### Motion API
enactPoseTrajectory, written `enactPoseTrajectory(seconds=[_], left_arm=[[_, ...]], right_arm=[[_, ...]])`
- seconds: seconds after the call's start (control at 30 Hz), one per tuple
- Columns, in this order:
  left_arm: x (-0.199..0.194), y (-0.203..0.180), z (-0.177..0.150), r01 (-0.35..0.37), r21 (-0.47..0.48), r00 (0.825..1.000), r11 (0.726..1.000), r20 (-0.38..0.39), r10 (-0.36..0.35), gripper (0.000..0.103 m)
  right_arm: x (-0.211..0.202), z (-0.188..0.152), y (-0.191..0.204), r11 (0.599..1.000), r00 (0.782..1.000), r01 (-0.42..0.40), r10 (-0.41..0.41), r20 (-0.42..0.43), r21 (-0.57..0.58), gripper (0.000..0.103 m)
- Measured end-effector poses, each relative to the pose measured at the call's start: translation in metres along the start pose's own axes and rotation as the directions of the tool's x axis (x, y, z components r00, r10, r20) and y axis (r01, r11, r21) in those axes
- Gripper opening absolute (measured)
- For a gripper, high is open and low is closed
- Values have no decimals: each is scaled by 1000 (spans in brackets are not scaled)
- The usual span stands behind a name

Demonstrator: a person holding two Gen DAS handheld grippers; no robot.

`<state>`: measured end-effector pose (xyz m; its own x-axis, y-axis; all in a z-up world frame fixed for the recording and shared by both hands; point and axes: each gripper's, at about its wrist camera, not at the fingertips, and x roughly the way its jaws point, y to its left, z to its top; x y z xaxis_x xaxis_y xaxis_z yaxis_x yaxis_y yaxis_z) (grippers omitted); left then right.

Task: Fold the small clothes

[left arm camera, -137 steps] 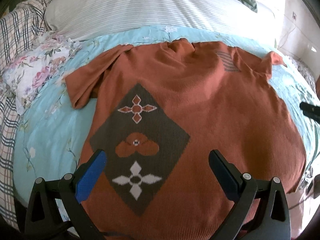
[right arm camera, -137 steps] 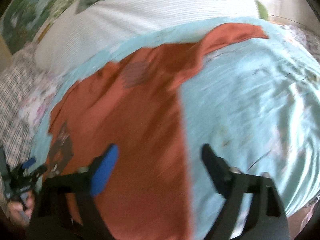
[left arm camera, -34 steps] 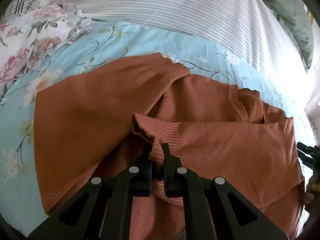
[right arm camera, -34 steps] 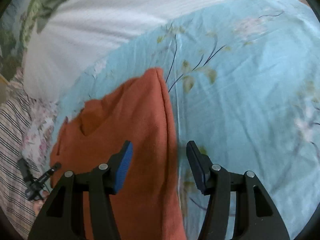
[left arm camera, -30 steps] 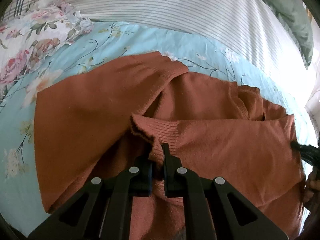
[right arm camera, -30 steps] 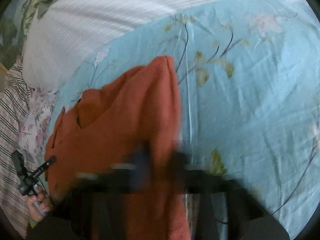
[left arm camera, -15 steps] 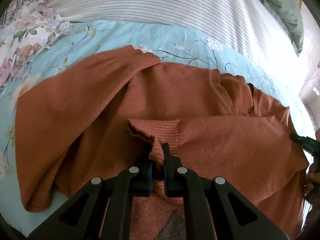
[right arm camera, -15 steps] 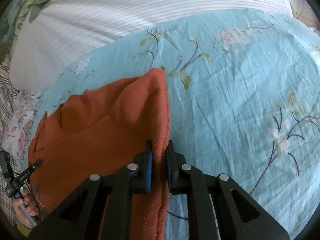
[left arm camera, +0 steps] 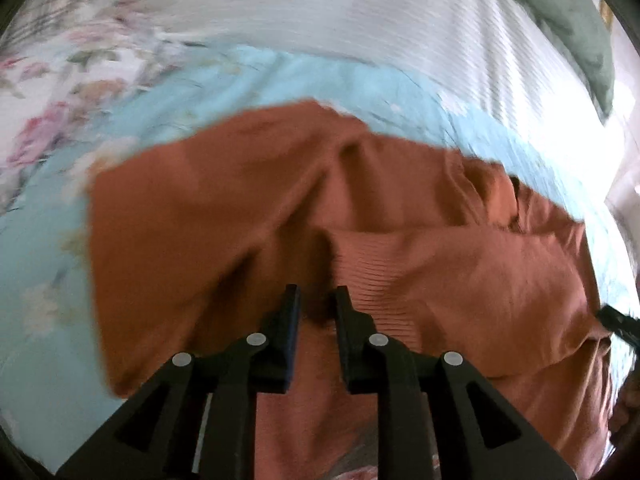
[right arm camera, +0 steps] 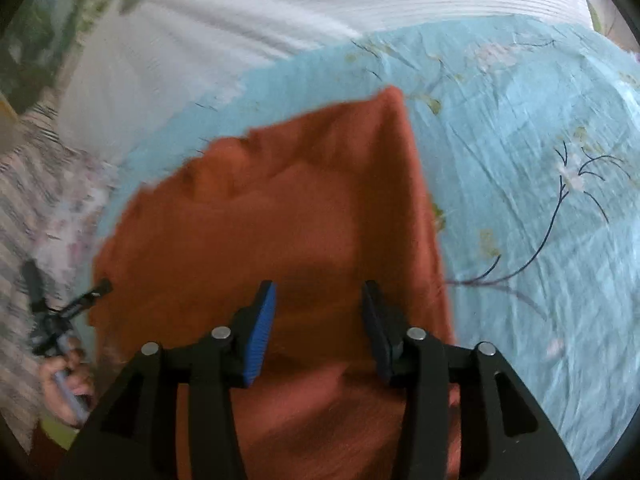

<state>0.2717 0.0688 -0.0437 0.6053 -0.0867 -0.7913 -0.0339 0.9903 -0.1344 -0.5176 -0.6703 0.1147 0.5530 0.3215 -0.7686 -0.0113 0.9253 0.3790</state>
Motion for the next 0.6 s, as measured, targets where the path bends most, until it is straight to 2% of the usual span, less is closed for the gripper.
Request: enactPoseTrajectory(seconds=[0.07, 0.13, 0.2, 0.37, 0.5, 0.6], left_arm=[[-10, 8, 7, -27, -14, 999, 1000, 26, 27, 29], [-15, 12, 18, -44, -26, 998, 999, 45, 45, 56], [-15, 13, 30, -47, -39, 997, 998, 57, 49, 66], [12, -12, 58, -61, 56, 997, 997, 40, 59, 67], [42, -22, 67, -120, 112, 993, 986, 15, 119, 67], [65, -16, 73, -179, 107, 983, 978, -17, 182, 66]], right_arm=[[-14, -7, 11, 999, 999, -50, 50, -1, -17, 55], [-22, -15, 20, 996, 996, -86, 86, -13, -21, 56], [-27, -24, 24, 992, 991, -128, 127, -29, -11, 57], [-25, -40, 21, 982, 980, -187, 188, -62, 27, 57], [-21, -45, 19, 981, 977, -195, 196, -81, 24, 57], [-9, -45, 28, 981, 977, -194, 195, -85, 16, 57]])
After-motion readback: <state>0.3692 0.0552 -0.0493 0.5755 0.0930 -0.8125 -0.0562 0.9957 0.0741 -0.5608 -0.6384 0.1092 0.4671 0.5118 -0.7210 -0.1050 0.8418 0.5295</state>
